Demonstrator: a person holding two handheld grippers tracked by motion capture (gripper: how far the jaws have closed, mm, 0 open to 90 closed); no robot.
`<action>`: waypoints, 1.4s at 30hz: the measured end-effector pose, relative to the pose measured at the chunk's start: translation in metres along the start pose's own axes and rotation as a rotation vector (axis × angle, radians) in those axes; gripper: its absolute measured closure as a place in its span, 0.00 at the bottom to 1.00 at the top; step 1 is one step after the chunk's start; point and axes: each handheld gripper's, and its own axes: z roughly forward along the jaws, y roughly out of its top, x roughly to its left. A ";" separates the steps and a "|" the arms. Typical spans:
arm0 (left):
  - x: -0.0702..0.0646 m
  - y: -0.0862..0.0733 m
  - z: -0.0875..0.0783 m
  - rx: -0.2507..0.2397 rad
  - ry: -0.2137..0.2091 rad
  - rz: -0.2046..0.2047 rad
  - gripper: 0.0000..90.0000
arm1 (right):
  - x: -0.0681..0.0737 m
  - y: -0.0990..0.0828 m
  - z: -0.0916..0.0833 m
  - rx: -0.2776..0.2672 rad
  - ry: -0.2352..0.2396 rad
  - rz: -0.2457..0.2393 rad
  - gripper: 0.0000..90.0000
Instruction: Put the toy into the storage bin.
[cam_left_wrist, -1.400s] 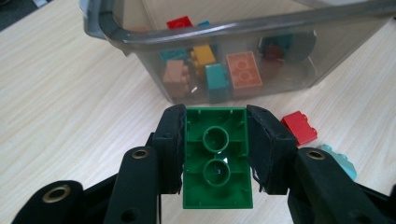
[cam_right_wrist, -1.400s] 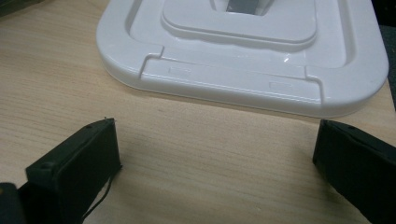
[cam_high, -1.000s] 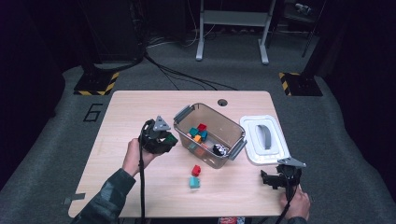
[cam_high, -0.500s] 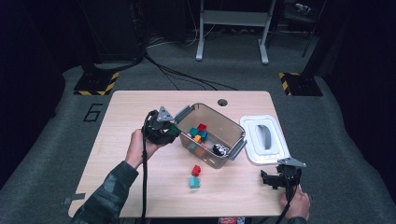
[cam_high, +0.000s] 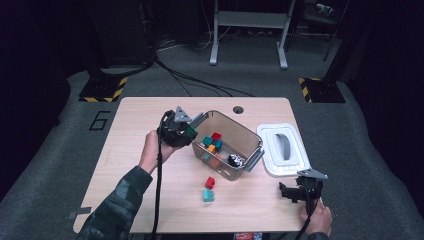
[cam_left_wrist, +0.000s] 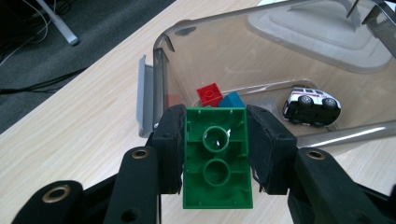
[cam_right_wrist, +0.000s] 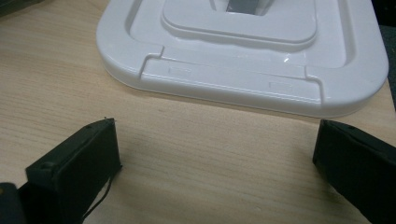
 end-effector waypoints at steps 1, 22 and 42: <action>0.000 0.001 0.001 -0.004 0.001 -0.009 0.66 | 0.000 0.000 0.000 0.000 0.000 0.000 0.00; -0.001 0.016 0.039 0.030 -0.021 -0.016 0.66 | 0.000 0.000 0.000 0.000 0.000 0.000 0.00; -0.002 0.002 0.073 0.069 -0.030 -0.022 0.66 | 0.000 0.000 0.000 0.000 0.000 0.001 0.00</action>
